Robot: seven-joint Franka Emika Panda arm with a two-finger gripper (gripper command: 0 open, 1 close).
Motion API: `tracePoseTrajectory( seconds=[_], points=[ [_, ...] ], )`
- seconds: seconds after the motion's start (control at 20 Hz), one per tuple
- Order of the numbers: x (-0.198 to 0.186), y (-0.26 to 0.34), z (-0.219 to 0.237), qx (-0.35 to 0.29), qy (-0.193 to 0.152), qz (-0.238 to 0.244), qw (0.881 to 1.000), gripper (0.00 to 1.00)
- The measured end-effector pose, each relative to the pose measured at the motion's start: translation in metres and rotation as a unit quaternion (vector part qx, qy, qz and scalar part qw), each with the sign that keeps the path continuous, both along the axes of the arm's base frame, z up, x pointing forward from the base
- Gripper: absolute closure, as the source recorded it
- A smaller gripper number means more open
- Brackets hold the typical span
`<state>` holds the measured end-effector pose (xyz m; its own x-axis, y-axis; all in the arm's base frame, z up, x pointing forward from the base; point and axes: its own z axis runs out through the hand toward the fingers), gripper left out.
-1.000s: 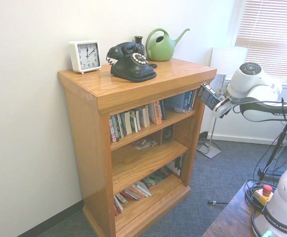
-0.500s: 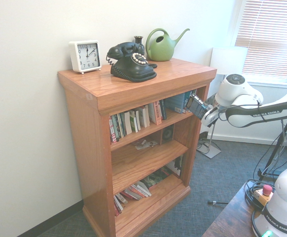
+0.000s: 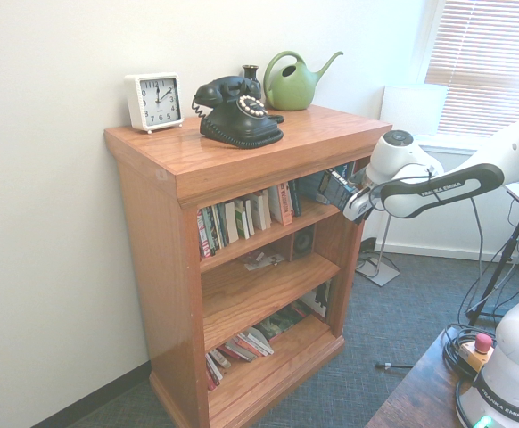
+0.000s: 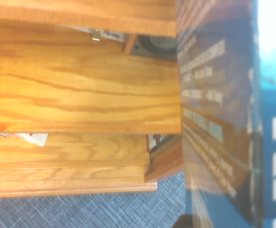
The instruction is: Shelf the books
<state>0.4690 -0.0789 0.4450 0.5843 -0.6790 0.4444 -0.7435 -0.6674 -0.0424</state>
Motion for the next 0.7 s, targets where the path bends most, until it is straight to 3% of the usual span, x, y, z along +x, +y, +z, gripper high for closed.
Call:
tracePoseTrajectory(
  seconds=[0.7],
  points=[
    [0.045,-0.01,-0.033,-0.032,-0.005,0.029,0.999,1.0]
  ],
)
